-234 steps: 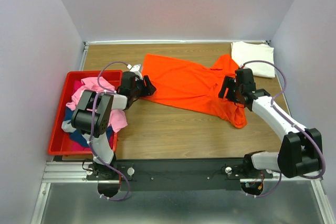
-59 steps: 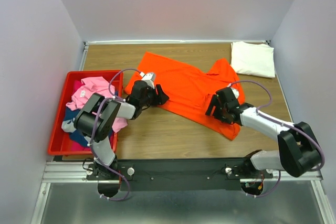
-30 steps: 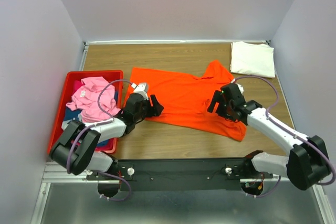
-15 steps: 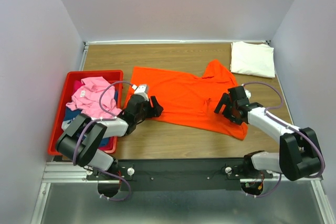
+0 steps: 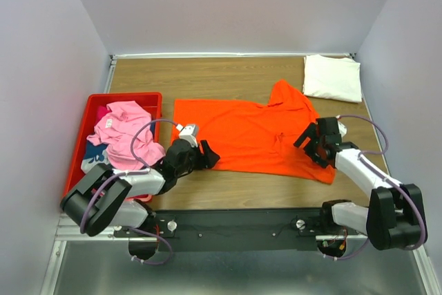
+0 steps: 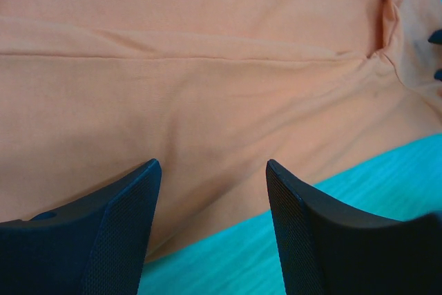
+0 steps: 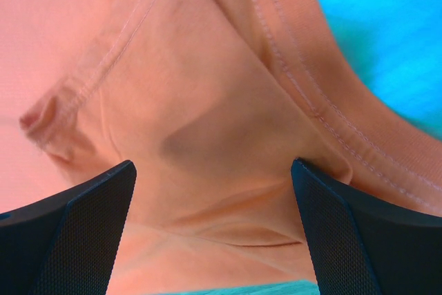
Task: Fold and stack the t-shirts
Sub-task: Fold the tshirt
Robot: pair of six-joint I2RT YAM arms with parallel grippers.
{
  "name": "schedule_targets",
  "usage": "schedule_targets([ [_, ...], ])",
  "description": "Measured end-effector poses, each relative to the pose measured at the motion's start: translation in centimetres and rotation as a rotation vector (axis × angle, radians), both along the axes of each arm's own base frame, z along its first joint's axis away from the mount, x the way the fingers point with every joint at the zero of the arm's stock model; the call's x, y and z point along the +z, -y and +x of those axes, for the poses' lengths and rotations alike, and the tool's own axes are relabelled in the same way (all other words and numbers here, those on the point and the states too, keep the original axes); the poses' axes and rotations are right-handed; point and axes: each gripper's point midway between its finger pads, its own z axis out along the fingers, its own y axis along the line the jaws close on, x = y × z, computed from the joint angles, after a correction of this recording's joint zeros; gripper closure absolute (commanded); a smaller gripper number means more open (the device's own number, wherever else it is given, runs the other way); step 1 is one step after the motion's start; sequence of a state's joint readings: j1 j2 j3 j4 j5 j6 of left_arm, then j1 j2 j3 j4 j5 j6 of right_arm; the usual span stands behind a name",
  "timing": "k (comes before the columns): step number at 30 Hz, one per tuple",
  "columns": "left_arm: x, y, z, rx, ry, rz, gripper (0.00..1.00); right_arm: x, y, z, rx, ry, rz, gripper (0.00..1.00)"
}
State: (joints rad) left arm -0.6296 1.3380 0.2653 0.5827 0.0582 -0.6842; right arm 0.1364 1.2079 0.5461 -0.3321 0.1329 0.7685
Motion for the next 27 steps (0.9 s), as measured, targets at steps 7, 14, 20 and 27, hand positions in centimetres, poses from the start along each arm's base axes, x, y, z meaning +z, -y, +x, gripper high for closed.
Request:
schedule_targets([
  [7,0.1,0.9,-3.6,-0.044,-0.033,-0.065,0.30,0.6,3.1,-1.6,-0.150,0.045,0.029,0.00],
  [14,0.2,1.1,-7.0,-0.075,-0.078,-0.130,0.30,1.5,5.1,-2.2,-0.235,0.066,0.032,0.00],
  [20,1.3,0.9,-6.7,-0.051,-0.071,-0.116,0.29,4.3,4.9,-1.1,-0.182,0.112,0.022,0.02],
  [27,4.9,2.3,-3.4,-0.025,0.027,-0.077,0.26,10.3,3.1,1.4,-0.032,0.317,0.063,0.02],
])
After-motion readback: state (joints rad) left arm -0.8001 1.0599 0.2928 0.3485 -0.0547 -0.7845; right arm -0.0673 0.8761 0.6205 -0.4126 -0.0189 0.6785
